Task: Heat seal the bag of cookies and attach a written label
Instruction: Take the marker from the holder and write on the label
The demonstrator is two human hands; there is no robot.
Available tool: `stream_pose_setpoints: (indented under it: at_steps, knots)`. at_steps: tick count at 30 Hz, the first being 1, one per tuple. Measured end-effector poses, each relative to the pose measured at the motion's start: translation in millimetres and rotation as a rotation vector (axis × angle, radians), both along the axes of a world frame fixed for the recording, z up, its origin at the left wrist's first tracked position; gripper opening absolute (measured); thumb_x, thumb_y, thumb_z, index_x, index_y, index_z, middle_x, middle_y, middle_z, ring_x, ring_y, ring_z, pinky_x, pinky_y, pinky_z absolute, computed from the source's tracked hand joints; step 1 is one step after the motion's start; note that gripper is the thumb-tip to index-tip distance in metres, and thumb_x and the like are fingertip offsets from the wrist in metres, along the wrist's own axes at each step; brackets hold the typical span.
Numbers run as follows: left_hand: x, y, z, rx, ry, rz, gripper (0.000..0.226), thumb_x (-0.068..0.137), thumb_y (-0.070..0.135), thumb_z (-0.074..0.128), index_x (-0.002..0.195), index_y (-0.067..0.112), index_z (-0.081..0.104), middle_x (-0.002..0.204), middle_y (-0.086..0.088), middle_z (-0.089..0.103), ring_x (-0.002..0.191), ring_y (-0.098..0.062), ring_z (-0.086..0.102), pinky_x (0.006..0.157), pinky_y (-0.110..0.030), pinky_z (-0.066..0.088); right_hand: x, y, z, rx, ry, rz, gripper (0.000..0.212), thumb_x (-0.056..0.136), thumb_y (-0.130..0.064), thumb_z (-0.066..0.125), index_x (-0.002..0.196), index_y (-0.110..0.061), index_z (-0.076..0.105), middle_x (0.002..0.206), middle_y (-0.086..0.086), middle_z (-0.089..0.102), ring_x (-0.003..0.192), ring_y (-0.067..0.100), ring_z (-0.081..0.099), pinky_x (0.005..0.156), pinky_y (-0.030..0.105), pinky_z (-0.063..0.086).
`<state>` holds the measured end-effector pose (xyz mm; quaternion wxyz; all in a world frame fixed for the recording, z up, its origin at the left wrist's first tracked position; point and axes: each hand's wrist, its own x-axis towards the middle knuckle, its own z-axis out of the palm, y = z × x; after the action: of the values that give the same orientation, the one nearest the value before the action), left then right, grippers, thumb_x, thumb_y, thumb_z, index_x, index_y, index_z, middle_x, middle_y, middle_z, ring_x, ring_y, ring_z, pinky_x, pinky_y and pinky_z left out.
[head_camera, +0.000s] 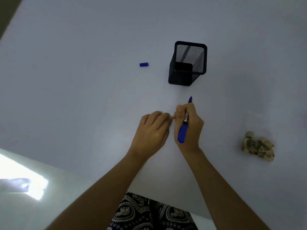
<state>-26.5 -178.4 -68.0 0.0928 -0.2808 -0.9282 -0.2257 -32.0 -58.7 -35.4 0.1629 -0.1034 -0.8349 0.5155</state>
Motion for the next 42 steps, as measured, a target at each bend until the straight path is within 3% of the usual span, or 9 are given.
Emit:
stream_pose_setpoints:
  at_steps: [4,6,8,11,16,42]
  knots:
    - [0,2,4,-0.030,0.036,-0.022,0.021,0.092,0.017,0.058,0.106,0.008,0.069,0.111,-0.006,0.069,0.105,-0.025,0.060,0.083,-0.037,0.046,-2,-8,-2,-0.079,-0.035,-0.037,0.033,0.097,-0.037,0.042,0.120,-0.013,0.049,0.088,-0.004,0.058,0.074,-0.003,0.057,0.071,0.011,0.048]
    - [0,3,6,-0.039,0.048,-0.022,0.022,0.093,0.020,0.056,0.107,0.009,0.068,0.109,-0.007,0.069,0.103,-0.026,0.061,0.082,-0.037,0.046,-3,-8,-7,-0.031,-0.016,-0.048,0.028,0.094,-0.025,0.051,0.111,-0.004,0.059,0.095,0.002,0.063,0.082,-0.002,0.058,0.078,0.016,0.051]
    - [0,3,6,-0.048,0.055,-0.014,0.023,0.094,0.022,0.055,0.107,0.009,0.068,0.108,-0.007,0.070,0.102,-0.026,0.063,0.082,-0.037,0.046,-2,-8,-10,0.011,-0.012,-0.060,0.024,0.091,-0.025,0.059,0.086,-0.002,0.064,0.079,0.005,0.064,0.069,0.008,0.059,0.066,0.023,0.052]
    - [0,2,7,-0.062,0.027,0.005,0.026,0.092,0.026,0.055,0.107,0.010,0.069,0.109,-0.006,0.070,0.102,-0.025,0.062,0.084,-0.037,0.046,-4,-8,-11,-0.052,-0.074,-0.122,0.032,0.091,-0.026,0.063,0.068,-0.006,0.054,0.057,-0.001,0.055,0.052,0.011,0.053,0.052,0.015,0.044]
    - [1,1,7,-0.054,0.000,0.018,0.027,0.088,0.025,0.055,0.106,0.009,0.069,0.109,-0.006,0.070,0.102,-0.024,0.062,0.085,-0.037,0.045,-5,-11,-16,-0.004,-0.060,-0.188,0.025,0.091,-0.018,0.065,0.072,-0.011,0.050,0.058,-0.016,0.049,0.053,0.001,0.054,0.051,0.007,0.041]
    - [1,3,3,-0.028,-0.026,0.058,0.030,0.084,0.018,0.058,0.110,0.006,0.068,0.111,-0.007,0.069,0.101,-0.027,0.061,0.087,-0.038,0.043,-2,-7,-22,0.070,-0.053,-0.195,0.029,0.087,-0.001,0.062,0.068,-0.012,0.043,0.054,-0.010,0.042,0.049,0.002,0.047,0.045,0.007,0.036]
